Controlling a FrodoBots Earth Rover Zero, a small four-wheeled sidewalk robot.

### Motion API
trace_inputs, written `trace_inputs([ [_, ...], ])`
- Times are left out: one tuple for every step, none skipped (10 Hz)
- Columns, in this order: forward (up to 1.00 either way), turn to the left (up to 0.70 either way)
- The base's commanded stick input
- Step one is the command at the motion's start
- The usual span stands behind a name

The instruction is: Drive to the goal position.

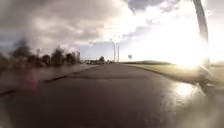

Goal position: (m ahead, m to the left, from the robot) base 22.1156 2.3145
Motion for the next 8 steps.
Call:
trace_inputs([
  [0.70, 0.00],
  [0.70, 0.00],
  [0.70, 0.00],
  [0.70, 0.00],
  [0.70, 0.00],
  [0.70, 0.00],
  [0.70, 0.00],
  [0.70, 0.00],
])
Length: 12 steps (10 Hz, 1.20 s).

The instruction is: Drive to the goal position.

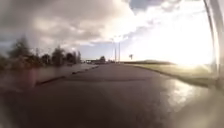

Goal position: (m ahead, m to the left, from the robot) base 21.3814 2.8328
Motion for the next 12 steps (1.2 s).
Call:
trace_inputs([
  [0.70, 0.00],
  [0.70, 0.00],
  [0.70, 0.00],
  [0.70, 0.00],
  [0.70, 0.00],
  [0.70, 0.00],
  [0.70, 0.00],
  [0.70, 0.00],
  [0.70, 0.00],
  [0.70, 0.00],
  [0.70, 0.00],
  [0.70, 0.00],
])
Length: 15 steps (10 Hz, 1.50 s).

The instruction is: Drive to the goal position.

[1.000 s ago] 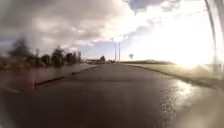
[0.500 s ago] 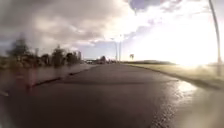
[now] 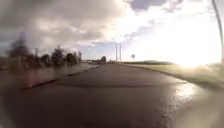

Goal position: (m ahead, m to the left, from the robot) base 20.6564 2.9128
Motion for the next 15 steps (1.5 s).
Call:
trace_inputs([
  [0.70, 0.00],
  [0.70, 0.00],
  [0.70, 0.00],
  [0.70, 0.00],
  [0.70, 0.00],
  [0.70, 0.00],
  [0.70, 0.00],
  [0.70, 0.00],
  [0.70, 0.00],
  [0.70, 0.00],
  [0.70, 0.00],
  [0.70, 0.00],
  [0.70, 0.00],
  [0.70, 0.00],
  [0.70, 0.00],
])
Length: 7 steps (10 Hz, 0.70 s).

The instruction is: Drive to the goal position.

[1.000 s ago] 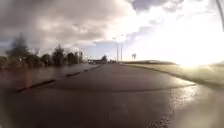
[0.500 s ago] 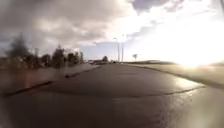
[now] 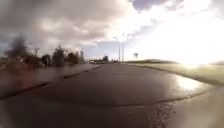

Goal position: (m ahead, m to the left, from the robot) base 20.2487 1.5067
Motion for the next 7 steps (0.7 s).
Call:
trace_inputs([
  [0.70, 0.00],
  [0.70, 0.00],
  [0.70, 0.00],
  [0.70, 0.00],
  [0.70, 0.00],
  [0.70, 0.00],
  [0.70, 0.00],
])
